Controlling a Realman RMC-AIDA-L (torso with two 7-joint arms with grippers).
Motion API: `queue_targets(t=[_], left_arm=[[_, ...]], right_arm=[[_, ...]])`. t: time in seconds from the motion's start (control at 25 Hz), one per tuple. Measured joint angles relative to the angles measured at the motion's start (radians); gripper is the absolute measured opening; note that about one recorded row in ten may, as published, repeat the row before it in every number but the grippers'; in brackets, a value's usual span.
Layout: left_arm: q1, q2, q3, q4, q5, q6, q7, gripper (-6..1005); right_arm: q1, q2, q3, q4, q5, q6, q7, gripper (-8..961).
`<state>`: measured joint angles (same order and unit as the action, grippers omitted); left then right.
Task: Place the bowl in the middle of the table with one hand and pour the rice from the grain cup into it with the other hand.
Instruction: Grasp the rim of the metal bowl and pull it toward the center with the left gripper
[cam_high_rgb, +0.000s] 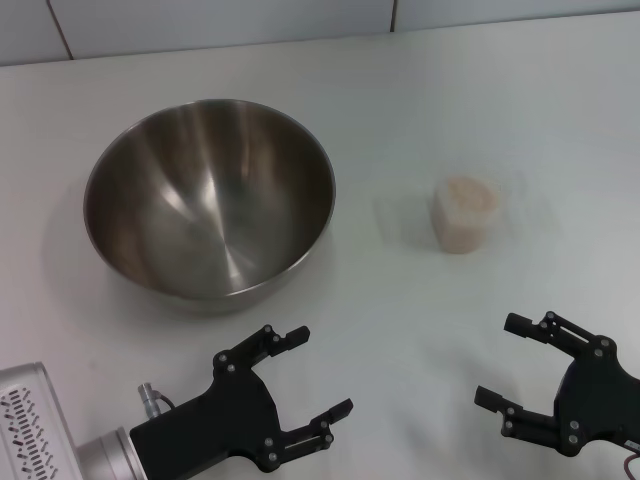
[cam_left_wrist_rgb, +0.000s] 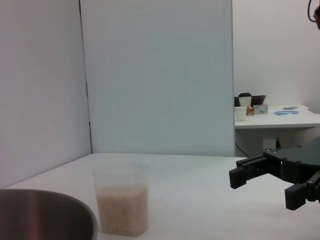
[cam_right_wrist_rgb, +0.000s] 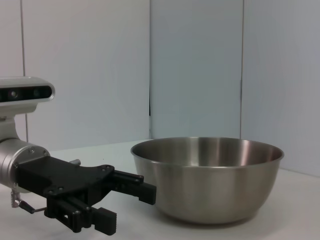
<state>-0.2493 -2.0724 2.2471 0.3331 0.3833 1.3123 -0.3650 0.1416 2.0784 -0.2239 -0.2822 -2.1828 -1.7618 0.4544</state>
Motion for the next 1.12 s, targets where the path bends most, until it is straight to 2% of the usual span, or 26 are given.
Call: queue_targets(t=[0.36, 0.48, 0.64, 0.68, 0.72, 0.76, 0.84, 0.88, 0.92, 0.96, 1.0, 1.04, 1.08, 1.12], left_arm=[[0.001, 0.0, 0.001, 0.002, 0.0, 0.007, -0.001, 807], [0.023, 0.007, -0.019, 0.051, -0.008, 0.121, -0.01, 801], [0.026, 0.007, -0.035, 0.058, -0.007, 0.155, -0.02, 792], [0.022, 0.03, -0.164, 0.124, 0.005, 0.25, -0.174, 790], [0.017, 0.063, -0.227, 0.2, 0.038, 0.233, -0.297, 788], [0.025, 0.106, -0.3, 0.322, 0.097, 0.167, -0.427, 785], [0.029, 0.113, -0.317, 0.354, 0.119, 0.139, -0.459, 781], [0.048, 0.132, -0.366, 0.453, 0.173, 0.065, -0.533, 779], [0.048, 0.132, -0.366, 0.453, 0.173, 0.065, -0.533, 777], [0.091, 0.145, -0.456, 0.636, 0.298, -0.104, -0.678, 774], [0.122, 0.141, -0.554, 0.825, 0.495, -0.285, -0.892, 772], [0.12, 0.135, -0.608, 0.917, 0.651, -0.363, -1.072, 770], [0.114, 0.132, -0.643, 0.963, 0.742, -0.4, -1.178, 771], [0.114, 0.132, -0.643, 0.963, 0.742, -0.4, -1.178, 772]], right_arm=[[0.001, 0.001, 0.0, 0.0, 0.0, 0.004, 0.001, 832], [0.001, 0.001, 0.0, 0.0, 0.0, 0.005, 0.001, 832], [0.001, 0.001, 0.0, 0.0, 0.0, 0.004, 0.002, 831], [0.001, 0.001, 0.0, 0.0, 0.0, 0.004, 0.002, 831], [0.001, 0.001, 0.0, 0.0, 0.0, 0.002, 0.003, 831], [0.0, 0.001, 0.0, 0.001, 0.0, 0.001, 0.003, 831], [-0.002, 0.002, 0.0, 0.002, 0.0, 0.0, 0.003, 831], [-0.002, 0.002, 0.0, 0.003, 0.0, 0.0, 0.004, 831], [-0.003, 0.002, 0.0, 0.003, 0.0, 0.0, 0.004, 831], [-0.003, 0.002, 0.0, 0.003, 0.0, -0.001, 0.004, 831], [-0.003, 0.002, 0.0, 0.003, 0.0, -0.001, 0.004, 831], [-0.003, 0.002, 0.0, 0.003, 0.0, -0.001, 0.004, 831], [-0.002, 0.002, 0.001, 0.004, 0.0, -0.001, 0.004, 831], [-0.001, 0.002, 0.001, 0.005, 0.0, -0.001, 0.004, 831]])
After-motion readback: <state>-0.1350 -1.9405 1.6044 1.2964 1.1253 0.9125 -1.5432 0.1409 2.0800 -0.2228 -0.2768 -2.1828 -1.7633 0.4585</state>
